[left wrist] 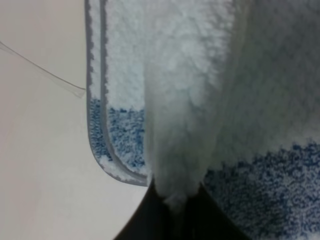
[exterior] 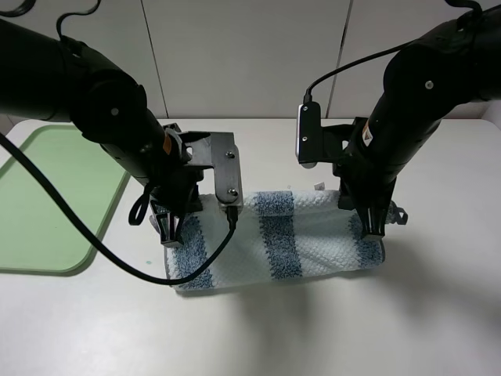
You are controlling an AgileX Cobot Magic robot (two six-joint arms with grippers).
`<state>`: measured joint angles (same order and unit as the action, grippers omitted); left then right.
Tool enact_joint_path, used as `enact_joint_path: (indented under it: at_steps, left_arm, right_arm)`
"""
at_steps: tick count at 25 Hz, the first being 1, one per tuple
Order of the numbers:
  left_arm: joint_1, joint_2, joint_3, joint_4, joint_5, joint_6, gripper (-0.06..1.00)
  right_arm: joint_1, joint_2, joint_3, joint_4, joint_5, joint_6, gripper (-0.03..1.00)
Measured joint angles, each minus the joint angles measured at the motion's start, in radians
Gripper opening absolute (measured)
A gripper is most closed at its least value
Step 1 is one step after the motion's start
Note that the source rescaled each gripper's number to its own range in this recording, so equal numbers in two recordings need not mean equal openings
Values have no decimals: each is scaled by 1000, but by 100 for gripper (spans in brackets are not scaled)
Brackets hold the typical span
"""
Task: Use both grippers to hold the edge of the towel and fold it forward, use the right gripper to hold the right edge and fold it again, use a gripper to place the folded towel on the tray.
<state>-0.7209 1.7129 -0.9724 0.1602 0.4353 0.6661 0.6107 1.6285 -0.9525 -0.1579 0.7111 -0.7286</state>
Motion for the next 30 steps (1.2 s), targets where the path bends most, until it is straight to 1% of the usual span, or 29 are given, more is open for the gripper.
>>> enact_joint_path:
  at_steps: [2,3,4,5,6,7,8,9,10,11,13,15,22,27,30]
  left_arm:
    - [0,0,0,1,-3,0,1]
    - [0,0,0,3,-4,0,3]
    - [0,0,0,9,-4,0,8]
    - [1,0,0,17,-4,0,14]
    - [1,0,0,21,-5,-1,25]
    - [1,0,0,26,-7,-9,37]
    - [1,0,6,28,-21,-20,58]
    - [2,1,11,30,-40,-41,72]
    - [2,2,15,30,-57,-64,83]
    - [2,2,16,30,-70,-78,89]
    - [2,2,16,31,-85,-95,95]
    - [2,2,16,31,-86,-100,98]
    - [2,-5,16,31,-71,-114,100]
    - [2,-83,16,31,-15,-233,100]
    - [2,-179,16,31,31,-301,100]
  right_arm:
    - [0,0,0,-3,-8,0,0]
    - [0,0,0,-4,-18,3,0]
    - [0,0,0,-5,-26,10,4]
    - [0,0,0,-5,-29,24,14]
    - [0,0,0,-5,-30,42,29]
    - [0,0,0,-7,-34,63,54]
    - [0,0,0,-10,-44,80,73]
    - [0,0,0,-20,-59,93,84]
    - [0,0,0,-24,-80,102,90]
    - [0,0,0,-28,-94,106,94]
    - [0,0,0,-28,-106,120,98]
    - [0,0,0,-28,-110,134,99]
    - [0,0,0,-17,-141,204,100]
    - [0,0,0,36,-143,272,100]
    - [0,0,0,61,-137,284,100]
